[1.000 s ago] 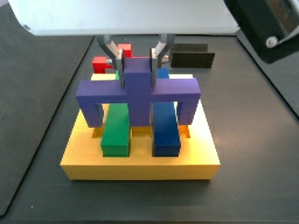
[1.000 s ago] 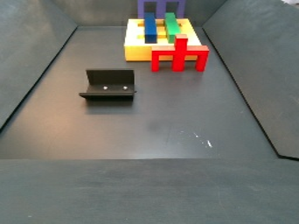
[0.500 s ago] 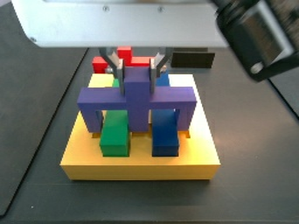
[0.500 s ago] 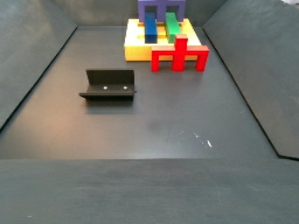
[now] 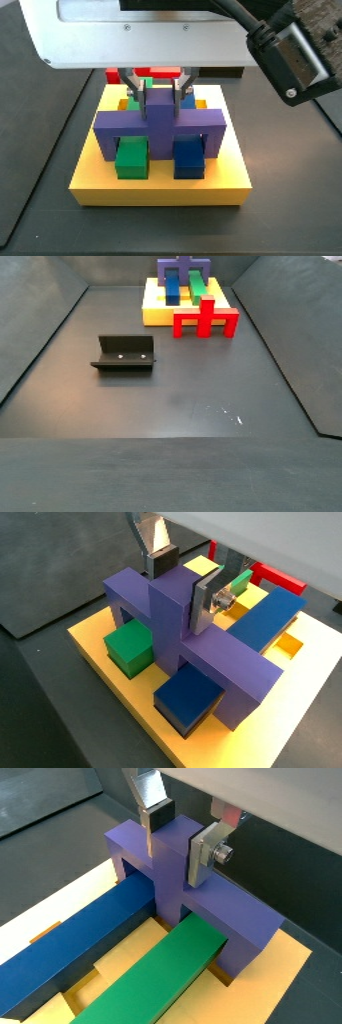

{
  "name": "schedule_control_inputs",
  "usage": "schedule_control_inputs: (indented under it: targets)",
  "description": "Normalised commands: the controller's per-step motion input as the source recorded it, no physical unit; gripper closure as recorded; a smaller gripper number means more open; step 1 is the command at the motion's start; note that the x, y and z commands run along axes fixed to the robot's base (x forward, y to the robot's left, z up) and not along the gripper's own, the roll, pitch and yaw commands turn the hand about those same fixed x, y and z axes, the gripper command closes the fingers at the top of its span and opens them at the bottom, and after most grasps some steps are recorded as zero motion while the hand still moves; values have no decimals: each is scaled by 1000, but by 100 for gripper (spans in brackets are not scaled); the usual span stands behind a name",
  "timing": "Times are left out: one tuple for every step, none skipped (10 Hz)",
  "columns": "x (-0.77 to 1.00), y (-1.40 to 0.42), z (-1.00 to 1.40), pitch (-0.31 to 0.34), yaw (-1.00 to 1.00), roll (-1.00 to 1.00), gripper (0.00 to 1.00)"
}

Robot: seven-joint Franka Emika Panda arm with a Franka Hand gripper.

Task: Pick up the purple object. Move up. Move to above the board. Insert the purple object.
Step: Insert the purple object.

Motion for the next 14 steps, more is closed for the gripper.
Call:
schedule_control_inputs:
  targets:
    - [43, 109, -160, 0, 0, -49, 100]
    - [91, 111, 0, 39, 0, -14, 100]
    - [14, 126, 160, 53, -20, -29, 100]
    - [0, 0, 29, 0, 0, 0, 100]
    - [0, -71, -89, 0, 0, 87, 100]
    - [-14, -74, -194, 0, 3, 30, 100]
    - [-14, -151, -69, 0, 54, 0, 100]
    - [0, -169, -20, 0, 54, 0, 100]
    - [0, -109, -66, 0, 57, 0, 100]
    - [3, 0, -186, 0, 29, 0, 100]
    - [146, 46, -403, 0, 0, -34, 100]
    - [280, 77, -509, 3, 0, -107, 100]
    - [266, 66, -549, 0, -43, -174, 100]
    - [220, 89, -520, 0, -40, -253, 100]
